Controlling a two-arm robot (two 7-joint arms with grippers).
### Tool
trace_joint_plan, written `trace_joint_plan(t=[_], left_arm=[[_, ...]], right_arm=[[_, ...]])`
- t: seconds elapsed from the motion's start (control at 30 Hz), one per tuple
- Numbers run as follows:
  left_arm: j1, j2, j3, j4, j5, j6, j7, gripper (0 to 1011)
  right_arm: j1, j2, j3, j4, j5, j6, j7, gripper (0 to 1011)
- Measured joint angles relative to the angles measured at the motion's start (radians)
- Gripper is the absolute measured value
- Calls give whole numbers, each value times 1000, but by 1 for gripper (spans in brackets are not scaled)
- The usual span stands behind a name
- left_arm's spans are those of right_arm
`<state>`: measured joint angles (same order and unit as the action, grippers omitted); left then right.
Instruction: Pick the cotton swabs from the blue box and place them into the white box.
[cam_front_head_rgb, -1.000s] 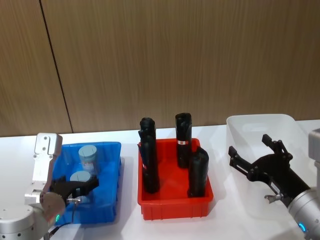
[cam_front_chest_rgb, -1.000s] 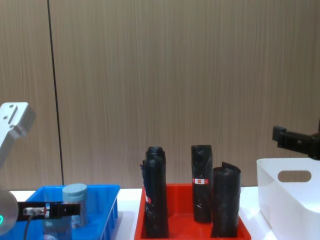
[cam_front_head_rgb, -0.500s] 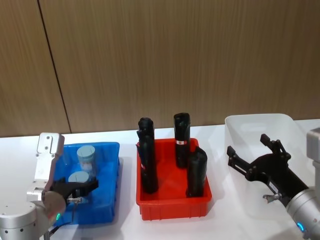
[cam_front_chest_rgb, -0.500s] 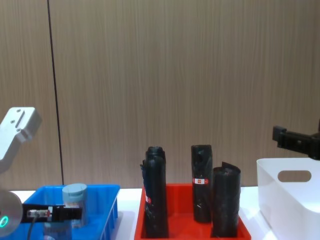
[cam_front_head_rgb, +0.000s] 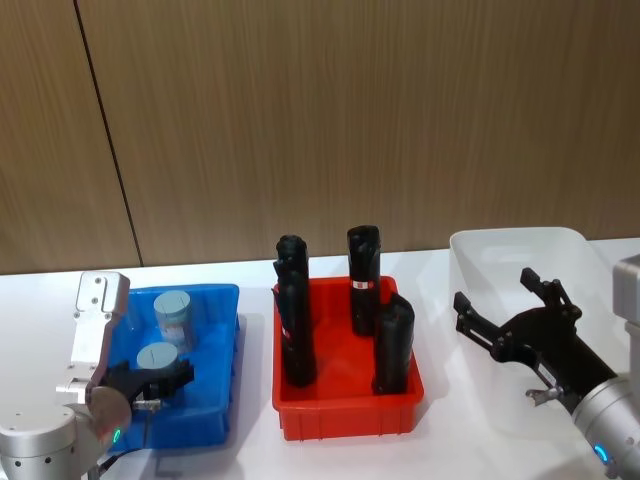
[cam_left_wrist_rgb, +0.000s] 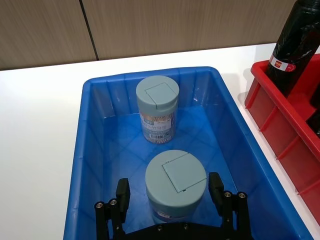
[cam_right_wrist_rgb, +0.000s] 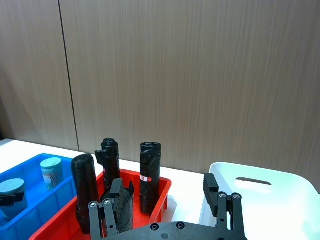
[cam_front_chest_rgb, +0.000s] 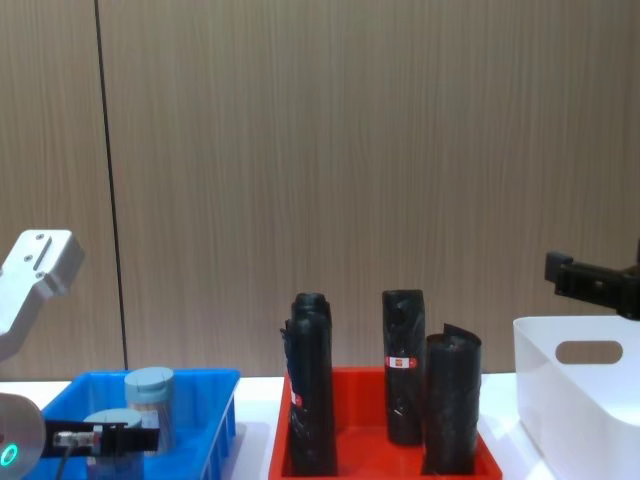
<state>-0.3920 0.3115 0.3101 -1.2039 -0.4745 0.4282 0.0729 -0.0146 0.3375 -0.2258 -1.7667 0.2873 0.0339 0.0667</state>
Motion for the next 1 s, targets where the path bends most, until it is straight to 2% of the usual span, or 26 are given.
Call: trace_joint_plan(t=[0.2,0.43,0.77,1.0], left_arm=[[-4,-4,0,16,4,-20,-8,904],[-6,-11,0,33,5,-57,-15,678],[0,-15,-1,32,3,-105,-15,660],[13,-10,-3,4,9,-150,-22,659]], right_arm=[[0,0,0,0,0,0,0,1002],[0,0,0,0,0,0,0,1002],[0,0,0,0,0,0,0,1002],[0,0,0,0,0,0,0,1002]])
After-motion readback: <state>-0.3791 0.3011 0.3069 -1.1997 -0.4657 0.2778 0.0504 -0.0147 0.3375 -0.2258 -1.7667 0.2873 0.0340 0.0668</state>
